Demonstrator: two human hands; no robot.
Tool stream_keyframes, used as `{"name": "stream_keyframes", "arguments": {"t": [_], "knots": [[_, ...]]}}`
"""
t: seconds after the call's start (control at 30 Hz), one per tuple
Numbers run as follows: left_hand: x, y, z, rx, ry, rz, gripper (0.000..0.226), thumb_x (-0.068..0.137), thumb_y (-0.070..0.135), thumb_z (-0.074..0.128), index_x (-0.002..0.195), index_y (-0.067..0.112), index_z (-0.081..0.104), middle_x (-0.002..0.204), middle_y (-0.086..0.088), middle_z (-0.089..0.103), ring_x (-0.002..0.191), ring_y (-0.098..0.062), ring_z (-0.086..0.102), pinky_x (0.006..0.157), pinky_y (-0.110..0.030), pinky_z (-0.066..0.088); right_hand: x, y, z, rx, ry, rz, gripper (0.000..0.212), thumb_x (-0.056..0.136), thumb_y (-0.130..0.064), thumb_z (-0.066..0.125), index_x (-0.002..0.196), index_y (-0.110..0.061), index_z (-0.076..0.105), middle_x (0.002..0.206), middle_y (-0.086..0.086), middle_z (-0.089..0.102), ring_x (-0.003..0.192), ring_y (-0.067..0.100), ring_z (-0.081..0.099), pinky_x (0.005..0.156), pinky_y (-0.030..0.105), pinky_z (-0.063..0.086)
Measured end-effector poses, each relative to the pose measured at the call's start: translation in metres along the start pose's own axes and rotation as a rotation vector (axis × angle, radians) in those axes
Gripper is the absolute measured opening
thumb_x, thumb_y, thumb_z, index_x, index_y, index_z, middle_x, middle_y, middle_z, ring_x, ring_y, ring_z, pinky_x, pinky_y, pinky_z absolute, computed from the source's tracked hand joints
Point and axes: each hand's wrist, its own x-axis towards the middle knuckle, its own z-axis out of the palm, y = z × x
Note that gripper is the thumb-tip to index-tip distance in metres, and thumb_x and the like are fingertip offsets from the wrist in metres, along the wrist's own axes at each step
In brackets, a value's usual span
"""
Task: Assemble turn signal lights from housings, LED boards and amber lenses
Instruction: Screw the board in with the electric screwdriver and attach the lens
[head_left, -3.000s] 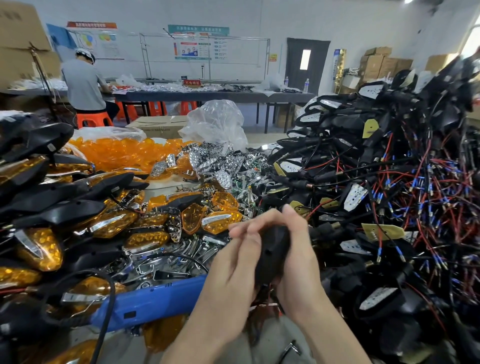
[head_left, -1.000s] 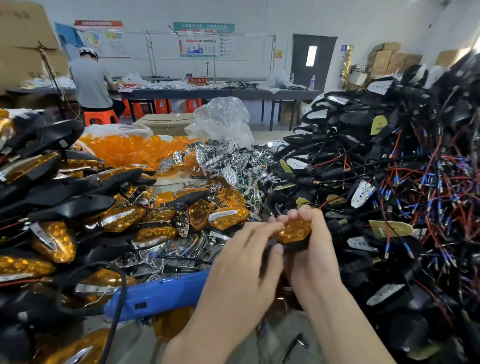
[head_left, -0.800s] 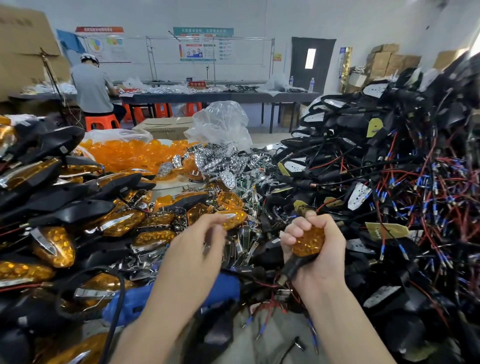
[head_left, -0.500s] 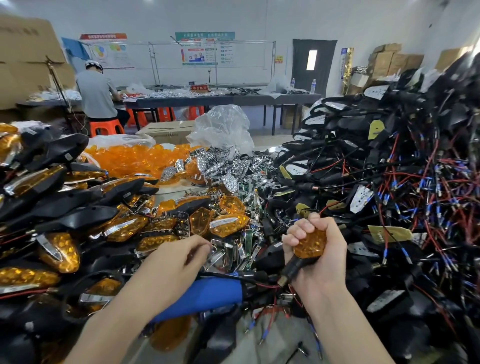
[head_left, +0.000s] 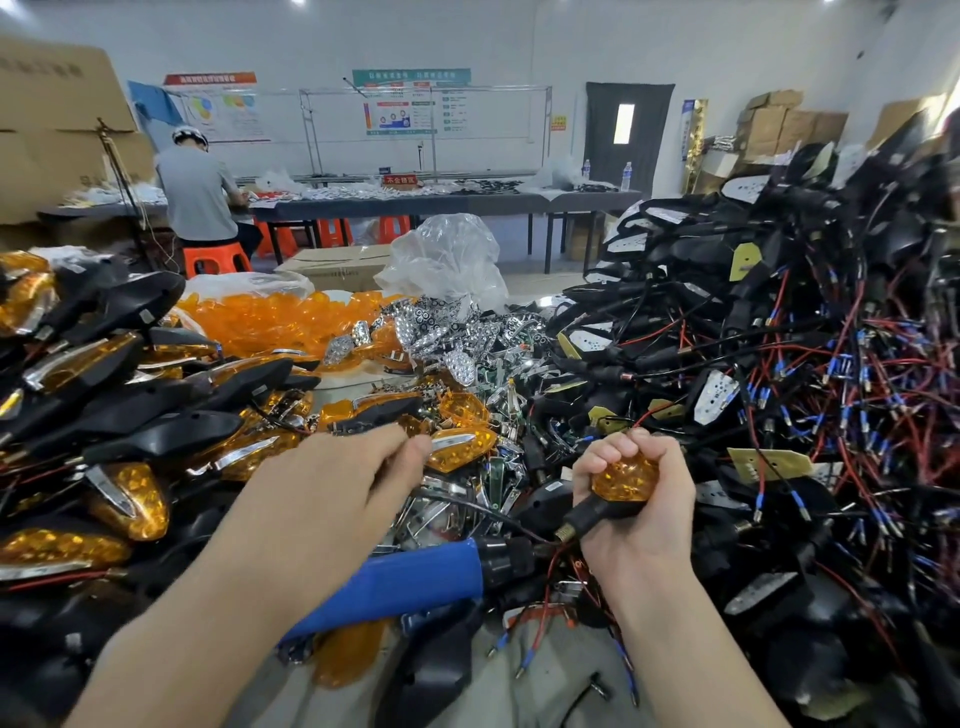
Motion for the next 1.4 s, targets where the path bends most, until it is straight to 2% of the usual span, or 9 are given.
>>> {"name": "stream_keyframes", "arguments": {"t": [0.1, 0.3, 0.4, 0.53, 0.67, 0.8, 1.0, 1.2, 1.4], "knots": [[-0.027, 0.015, -0.003, 0.034, -0.154, -0.066, 0.056, 0.088, 0.068, 0.009, 0.081, 0.032, 0.053, 0.062, 0.009, 0.061, 0.053, -0.001, 0.058, 0.055, -0.017, 0.048, 0.000, 0.000, 0.000, 0.009, -0.010, -0.001, 0.017, 0.088, -0.010, 0.050, 0.073, -0.016, 0.053, 0.066, -0.006, 0.049, 0.053, 0.010, 0.049, 0.048, 0.020, 0.047], [-0.059, 0.019, 0.025, 0.236, -0.342, -0.133, 0.040, 0.100, 0.059, 0.016, 0.085, 0.030, 0.038, 0.080, 0.007, 0.055, 0.082, -0.010, 0.059, 0.071, -0.028, 0.045, -0.002, 0.004, -0.002, -0.072, -0.039, 0.005, 0.020, 0.088, -0.011, 0.048, 0.069, -0.019, 0.052, 0.065, -0.007, 0.048, 0.053, 0.010, 0.048, 0.049, 0.021, 0.046], [-0.061, 0.020, 0.033, 0.240, -0.306, -0.119, 0.038, 0.100, 0.060, 0.019, 0.092, 0.030, 0.040, 0.084, 0.010, 0.053, 0.092, -0.009, 0.062, 0.078, -0.030, 0.050, -0.002, 0.006, -0.003, -0.127, -0.059, 0.004, 0.016, 0.087, -0.009, 0.048, 0.075, -0.019, 0.051, 0.065, -0.006, 0.047, 0.052, 0.011, 0.047, 0.048, 0.021, 0.045], [-0.053, 0.017, 0.035, 0.173, -0.142, -0.122, 0.038, 0.095, 0.061, 0.016, 0.084, 0.035, 0.042, 0.071, 0.013, 0.055, 0.067, -0.003, 0.057, 0.064, -0.019, 0.049, -0.001, 0.009, -0.002, -0.215, -0.076, -0.012, 0.013, 0.088, -0.007, 0.051, 0.081, -0.019, 0.051, 0.064, -0.005, 0.049, 0.051, 0.011, 0.048, 0.046, 0.023, 0.045], [-0.031, 0.006, 0.041, 0.115, -0.007, -0.187, 0.039, 0.096, 0.057, 0.023, 0.081, 0.033, 0.051, 0.066, 0.013, 0.057, 0.060, 0.000, 0.056, 0.059, -0.023, 0.050, -0.001, 0.011, 0.000, -0.319, -0.061, -0.003, 0.005, 0.098, -0.017, 0.057, 0.094, -0.017, 0.054, 0.063, -0.004, 0.049, 0.051, 0.011, 0.048, 0.045, 0.024, 0.045], [-0.003, -0.013, 0.051, 0.062, 0.004, -0.225, 0.020, 0.101, 0.046, 0.040, 0.092, 0.038, 0.056, 0.077, 0.019, 0.058, 0.069, 0.001, 0.056, 0.061, -0.029, 0.049, -0.002, 0.014, -0.003, -0.408, -0.073, 0.004, 0.018, 0.096, -0.018, 0.060, 0.078, -0.018, 0.056, 0.063, -0.002, 0.050, 0.051, 0.013, 0.050, 0.045, 0.026, 0.046], [0.032, -0.025, 0.064, 0.081, -0.027, -0.254, 0.020, 0.102, 0.038, 0.043, 0.116, 0.033, 0.056, 0.108, 0.013, 0.060, 0.094, -0.011, 0.059, 0.073, -0.033, 0.052, 0.000, 0.016, -0.003, -0.464, -0.051, 0.007, 0.012, 0.098, -0.016, 0.056, 0.087, -0.016, 0.051, 0.064, -0.002, 0.051, 0.052, 0.014, 0.051, 0.047, 0.028, 0.046], [0.045, -0.028, 0.062, -0.014, -0.114, -0.252, 0.009, 0.101, 0.033, 0.048, 0.107, 0.033, 0.054, 0.097, 0.013, 0.061, 0.086, -0.007, 0.060, 0.079, -0.038, 0.057, 0.001, 0.015, -0.002, -0.459, -0.039, 0.020, 0.012, 0.098, -0.016, 0.055, 0.088, -0.016, 0.051, 0.064, -0.001, 0.051, 0.052, 0.014, 0.050, 0.047, 0.028, 0.047], [0.038, -0.020, 0.064, 0.131, -0.447, -0.206, 0.013, 0.099, 0.045, 0.051, 0.104, 0.035, 0.058, 0.092, 0.014, 0.062, 0.083, -0.009, 0.062, 0.080, -0.035, 0.058, 0.000, 0.015, -0.003, -0.436, -0.039, 0.024, 0.015, 0.097, -0.016, 0.058, 0.084, -0.017, 0.051, 0.063, -0.002, 0.051, 0.051, 0.014, 0.049, 0.046, 0.027, 0.045]]}}
